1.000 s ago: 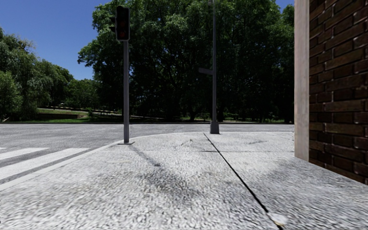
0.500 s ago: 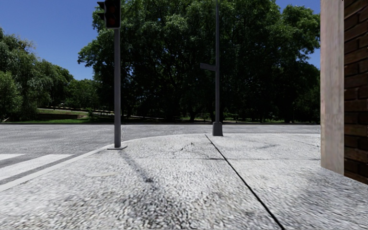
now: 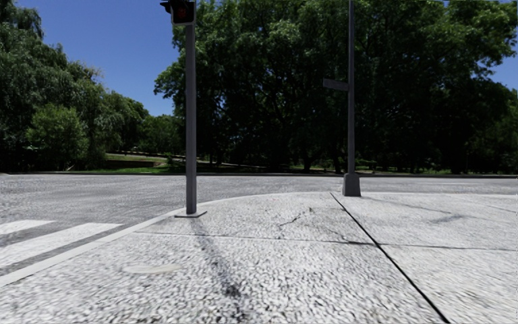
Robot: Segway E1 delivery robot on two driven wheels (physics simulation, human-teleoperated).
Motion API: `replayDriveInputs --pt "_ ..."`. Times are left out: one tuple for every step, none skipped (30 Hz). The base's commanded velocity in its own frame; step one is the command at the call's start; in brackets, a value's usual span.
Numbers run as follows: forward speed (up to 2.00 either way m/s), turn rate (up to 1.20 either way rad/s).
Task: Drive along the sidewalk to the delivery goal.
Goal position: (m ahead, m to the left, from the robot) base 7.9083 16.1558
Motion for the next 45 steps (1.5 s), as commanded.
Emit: replayDriveInputs --pt "1.33 1.2" --pt "1.33 1.2" --pt "1.33 1.2" --pt "1.33 1.2" --pt "1.33 1.2" --pt "1.33 1.2" --pt "1.33 1.2" --pt "1.33 1.2" --pt "1.33 1.2" --pt "1.33 1.2" --pt "1.33 1.2" --pt "1.33 1.2" --pt "1.33 1.2" --pt "1.33 1.2" --pt "1.33 1.2" --pt "1.33 1.2" --pt "1.33 1.2" --pt "1.33 1.2" --pt "1.33 1.2" --pt "1.33 1.2" --pt "1.33 1.2" --pt "1.33 1.2" --pt "1.33 1.2" --pt "1.33 1.2" --pt "1.33 1.2" --pt "1.33 1.19" --pt "1.33 1.1" --pt "1.33 1.06" --pt "1.33 1.0" --pt "1.33 0.91" --pt "1.33 0.84" --pt "1.33 0.84" --pt "1.33 0.66" --pt "1.33 0.5" --pt "1.33 0.37" --pt "1.33 0.14" --pt "1.33 0.0" --pt "1.33 0.0" --pt "1.33 0.0" --pt "1.33 0.0" --pt "1.33 0.0" --pt "1.33 0.0" --pt "1.33 0.0" --pt "1.33 0.0" --pt "1.33 -0.04"
